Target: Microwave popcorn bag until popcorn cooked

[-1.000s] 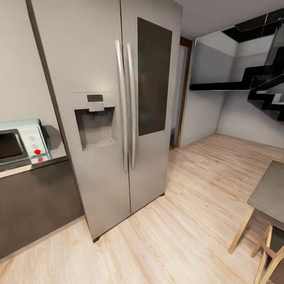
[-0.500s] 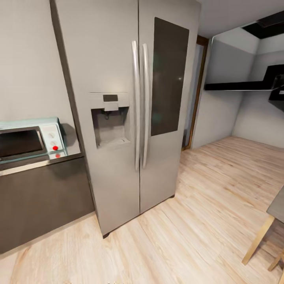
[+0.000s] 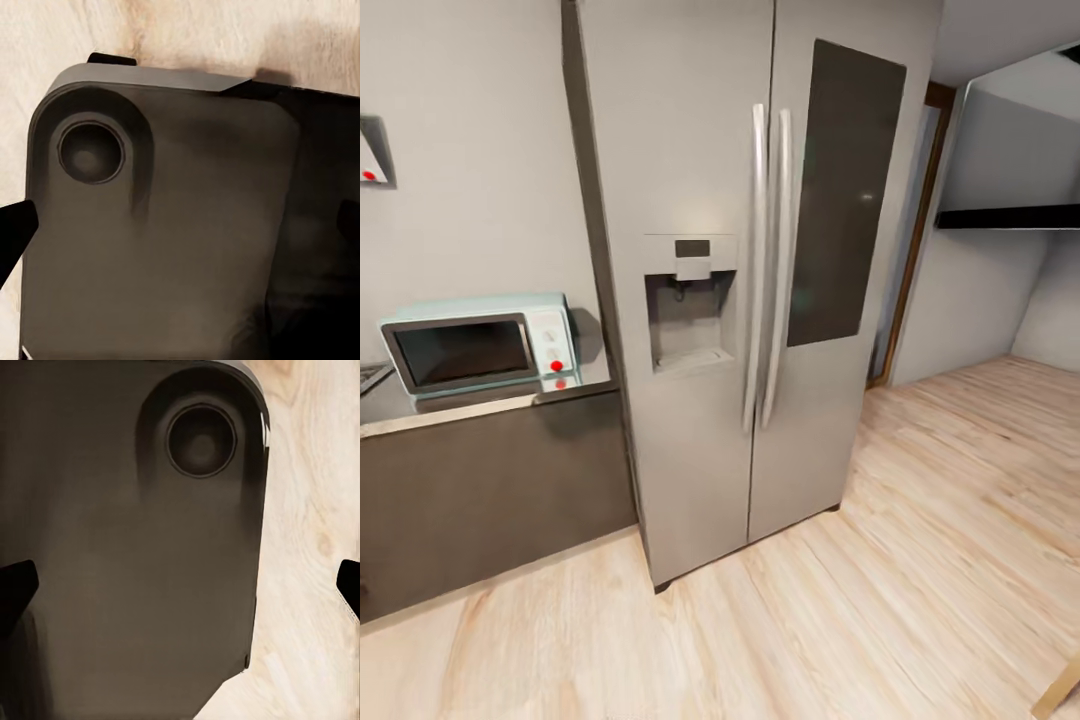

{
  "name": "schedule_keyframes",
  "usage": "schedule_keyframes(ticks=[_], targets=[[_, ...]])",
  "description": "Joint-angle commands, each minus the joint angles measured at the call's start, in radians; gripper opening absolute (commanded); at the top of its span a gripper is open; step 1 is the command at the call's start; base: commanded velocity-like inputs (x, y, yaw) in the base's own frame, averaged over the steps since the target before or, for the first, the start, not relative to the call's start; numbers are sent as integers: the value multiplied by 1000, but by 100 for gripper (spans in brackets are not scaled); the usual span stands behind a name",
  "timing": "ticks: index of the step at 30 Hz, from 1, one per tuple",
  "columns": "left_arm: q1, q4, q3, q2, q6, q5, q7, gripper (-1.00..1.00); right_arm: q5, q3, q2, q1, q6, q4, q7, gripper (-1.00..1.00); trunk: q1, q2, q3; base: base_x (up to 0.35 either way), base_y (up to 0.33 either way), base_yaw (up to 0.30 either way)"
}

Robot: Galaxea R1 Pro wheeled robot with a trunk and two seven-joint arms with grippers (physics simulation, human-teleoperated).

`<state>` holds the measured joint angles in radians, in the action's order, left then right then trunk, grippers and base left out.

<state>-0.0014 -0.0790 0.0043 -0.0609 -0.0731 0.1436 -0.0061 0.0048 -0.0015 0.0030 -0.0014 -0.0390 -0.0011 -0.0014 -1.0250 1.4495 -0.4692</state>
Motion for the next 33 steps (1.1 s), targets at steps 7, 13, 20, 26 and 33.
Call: schedule_keyframes(ticks=[7,13,20,26,33], targets=[[0,0,0,0,-2,8,1,100,1,1,0,0,-3,1,0,100,0,0,-1,0,0,274],[0,-1,-1,-1,-2,8,2,100,0,3,1,0,-4,1,-1,100,0,0,-1,0,0,274],[0,-1,-1,-1,-2,8,3,100,0,3,2,0,-4,1,-1,100,0,0,-1,0,0,274],[0,0,-1,-1,-2,8,4,100,1,3,3,0,-4,1,-1,100,0,0,-1,0,0,274],[0,-1,-1,-1,-2,8,4,100,1,4,4,0,-4,1,-1,100,0,0,-1,0,0,274]])
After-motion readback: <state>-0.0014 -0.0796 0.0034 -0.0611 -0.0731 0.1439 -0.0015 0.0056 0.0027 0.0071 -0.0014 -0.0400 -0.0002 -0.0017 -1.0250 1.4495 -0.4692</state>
